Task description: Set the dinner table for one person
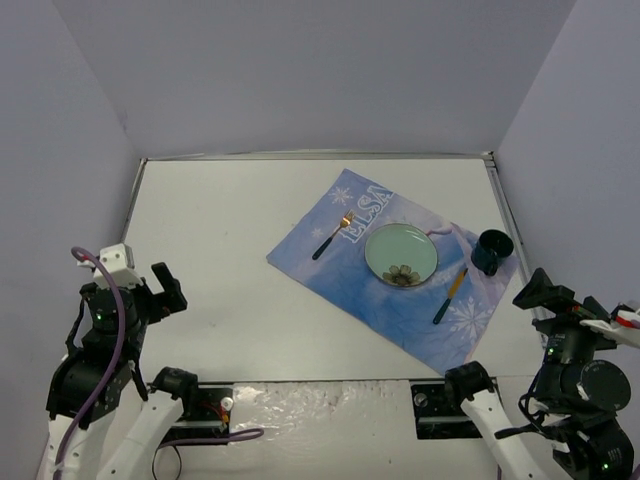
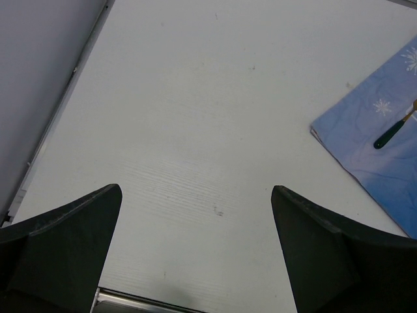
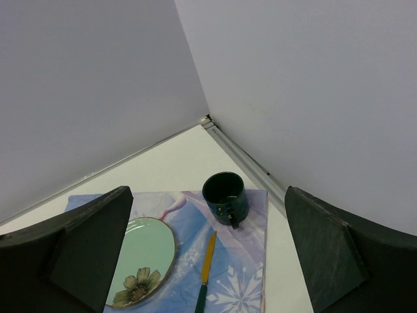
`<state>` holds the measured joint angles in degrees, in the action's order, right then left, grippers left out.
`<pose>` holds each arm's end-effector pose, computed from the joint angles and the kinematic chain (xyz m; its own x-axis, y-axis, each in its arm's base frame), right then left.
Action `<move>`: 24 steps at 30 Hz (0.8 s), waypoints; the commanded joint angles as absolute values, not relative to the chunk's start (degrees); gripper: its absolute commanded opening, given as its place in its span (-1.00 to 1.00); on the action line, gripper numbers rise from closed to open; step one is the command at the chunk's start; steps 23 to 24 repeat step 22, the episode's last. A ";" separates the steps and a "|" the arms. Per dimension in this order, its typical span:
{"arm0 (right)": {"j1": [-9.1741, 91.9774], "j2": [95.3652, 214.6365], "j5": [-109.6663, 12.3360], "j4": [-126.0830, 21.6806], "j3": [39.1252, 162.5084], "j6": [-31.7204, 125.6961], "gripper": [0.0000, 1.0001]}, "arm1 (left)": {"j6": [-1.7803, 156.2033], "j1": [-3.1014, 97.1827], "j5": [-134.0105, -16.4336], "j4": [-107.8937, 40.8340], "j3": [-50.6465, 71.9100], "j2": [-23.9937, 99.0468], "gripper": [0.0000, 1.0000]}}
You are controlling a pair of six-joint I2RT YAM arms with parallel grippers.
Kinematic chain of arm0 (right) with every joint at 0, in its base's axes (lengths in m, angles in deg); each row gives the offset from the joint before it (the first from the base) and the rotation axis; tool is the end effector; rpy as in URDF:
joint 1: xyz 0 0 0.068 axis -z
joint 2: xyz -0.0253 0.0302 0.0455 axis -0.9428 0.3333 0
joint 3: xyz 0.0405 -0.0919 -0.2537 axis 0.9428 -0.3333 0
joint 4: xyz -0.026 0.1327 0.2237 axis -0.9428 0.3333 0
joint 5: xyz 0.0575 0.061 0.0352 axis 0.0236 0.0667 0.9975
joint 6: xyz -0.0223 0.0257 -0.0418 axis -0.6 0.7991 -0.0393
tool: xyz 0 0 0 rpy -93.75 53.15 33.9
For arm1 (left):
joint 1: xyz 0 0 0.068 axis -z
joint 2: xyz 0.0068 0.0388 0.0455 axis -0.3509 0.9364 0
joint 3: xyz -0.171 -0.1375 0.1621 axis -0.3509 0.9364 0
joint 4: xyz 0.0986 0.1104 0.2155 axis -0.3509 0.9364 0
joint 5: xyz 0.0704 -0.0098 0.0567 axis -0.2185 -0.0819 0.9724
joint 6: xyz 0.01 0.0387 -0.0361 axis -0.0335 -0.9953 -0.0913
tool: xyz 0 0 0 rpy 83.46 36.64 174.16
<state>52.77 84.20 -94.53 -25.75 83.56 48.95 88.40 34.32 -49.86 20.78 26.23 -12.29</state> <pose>-0.0178 -0.0288 0.4197 0.3855 0.2494 -0.8884 0.2545 0.8967 0.3622 0.0624 -0.0044 0.3661 -0.3093 -0.3050 -0.9007 -0.1717 0.9495 -0.2625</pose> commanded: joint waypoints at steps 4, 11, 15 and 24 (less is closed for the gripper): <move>48.57 82.50 -103.47 -30.38 84.02 46.80 1.00 | 88.90 34.34 -49.73 12.41 30.75 -13.91 0.94; 45.99 83.42 -104.56 -30.47 84.95 44.83 1.00 | 89.19 34.34 -50.18 9.08 31.65 -10.44 0.94; 43.84 83.93 -104.94 -30.79 84.63 45.38 1.00 | 89.74 34.34 -50.67 7.43 31.94 -8.77 0.94; 39.52 85.03 -106.18 -31.56 84.25 45.41 1.00 | 90.37 34.34 -50.88 5.85 32.04 -6.56 0.94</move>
